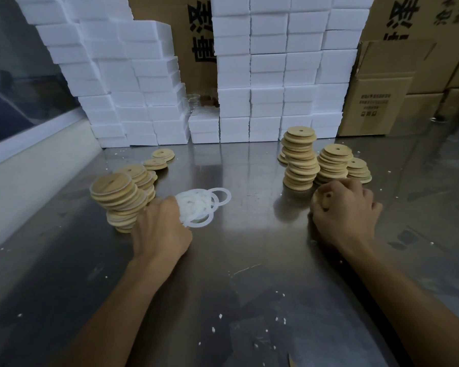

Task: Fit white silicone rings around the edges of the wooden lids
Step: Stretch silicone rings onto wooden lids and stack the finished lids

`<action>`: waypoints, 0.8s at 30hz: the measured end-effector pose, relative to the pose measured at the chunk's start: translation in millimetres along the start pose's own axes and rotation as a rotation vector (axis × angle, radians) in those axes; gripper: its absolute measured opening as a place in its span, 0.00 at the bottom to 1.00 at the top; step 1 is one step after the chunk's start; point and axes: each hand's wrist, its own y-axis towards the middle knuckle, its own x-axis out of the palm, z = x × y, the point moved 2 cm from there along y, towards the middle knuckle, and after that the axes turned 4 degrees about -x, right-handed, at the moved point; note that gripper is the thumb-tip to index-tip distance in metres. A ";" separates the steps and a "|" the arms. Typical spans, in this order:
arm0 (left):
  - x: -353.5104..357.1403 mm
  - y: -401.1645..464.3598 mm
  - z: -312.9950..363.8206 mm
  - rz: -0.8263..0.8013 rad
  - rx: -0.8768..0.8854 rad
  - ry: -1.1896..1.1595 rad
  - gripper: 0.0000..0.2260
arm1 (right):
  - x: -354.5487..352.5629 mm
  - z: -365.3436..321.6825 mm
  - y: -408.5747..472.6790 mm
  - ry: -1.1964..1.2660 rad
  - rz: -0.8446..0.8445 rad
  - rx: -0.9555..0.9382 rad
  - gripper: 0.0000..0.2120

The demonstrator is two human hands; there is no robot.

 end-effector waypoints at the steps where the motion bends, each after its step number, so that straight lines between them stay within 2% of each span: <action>1: -0.9 -0.8 1.3 0.011 0.009 -0.007 0.13 | -0.4 -1.1 0.0 0.005 0.008 -0.008 0.16; 3: -2.8 -1.7 3.5 0.053 0.043 -0.040 0.13 | -2.8 -5.0 -0.6 0.064 0.063 -0.043 0.17; 6: -4.7 -1.1 7.5 0.095 0.133 -0.146 0.14 | -5.1 -14.1 -4.3 0.279 0.112 -0.113 0.18; 11: -2.8 -2.8 18.4 0.183 0.353 -0.356 0.14 | 4.9 -27.5 -11.7 0.501 -0.027 -0.102 0.20; 13: 0.3 -4.2 20.0 0.174 0.359 -0.481 0.13 | 7.2 -29.9 -12.5 0.537 -0.071 -0.111 0.20; 18: 7.9 -5.0 24.4 -0.161 0.118 -1.010 0.13 | 7.4 -36.4 -16.5 0.613 -0.161 -0.180 0.16; 22: 6.4 -9.1 28.6 -0.341 0.048 -1.261 0.07 | 8.2 -42.9 -21.5 0.756 -0.221 -0.208 0.06; 24: 6.3 -12.1 31.6 -0.442 -0.020 -1.393 0.07 | 6.7 -46.4 -24.4 0.853 -0.257 -0.211 0.09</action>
